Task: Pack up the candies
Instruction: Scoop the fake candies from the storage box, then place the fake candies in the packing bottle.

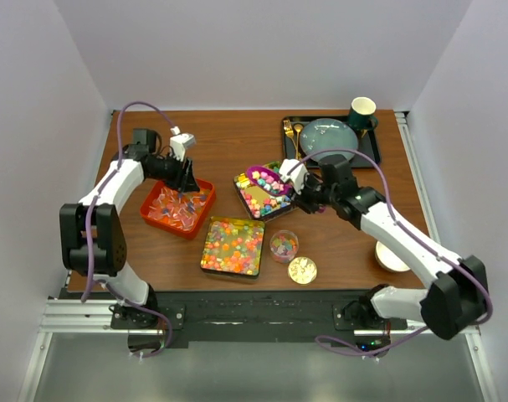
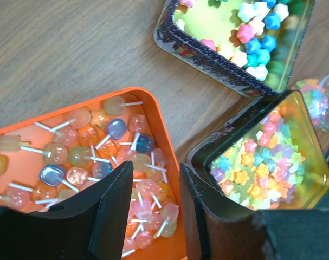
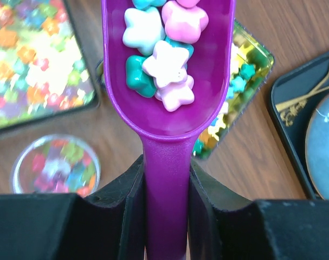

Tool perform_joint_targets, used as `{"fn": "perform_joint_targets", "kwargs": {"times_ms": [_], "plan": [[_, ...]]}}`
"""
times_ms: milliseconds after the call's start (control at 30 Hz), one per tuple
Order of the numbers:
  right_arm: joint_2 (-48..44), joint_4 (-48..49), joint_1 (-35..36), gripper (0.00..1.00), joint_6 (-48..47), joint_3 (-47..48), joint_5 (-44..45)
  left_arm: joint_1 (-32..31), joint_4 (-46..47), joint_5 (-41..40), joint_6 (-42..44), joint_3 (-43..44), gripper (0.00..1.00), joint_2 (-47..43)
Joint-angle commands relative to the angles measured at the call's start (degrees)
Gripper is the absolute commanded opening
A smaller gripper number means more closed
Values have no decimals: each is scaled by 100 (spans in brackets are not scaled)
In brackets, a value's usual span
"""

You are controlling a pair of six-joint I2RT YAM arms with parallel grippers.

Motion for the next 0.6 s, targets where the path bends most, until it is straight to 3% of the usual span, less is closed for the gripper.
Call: {"fn": "perform_joint_targets", "kwargs": {"times_ms": [0,167,567], "plan": [[-608,-1440,-49,0,-747,59,-309,7,520,312,-490,-459,45,-821],[-916,-2826,-49,0,-1670,234,51,7,977,444,-728,-943,45,-1429],[-1461,-4157,-40,0,-2805,190,1035,77,1030,409,-790,-1023,45,-2115]]}}
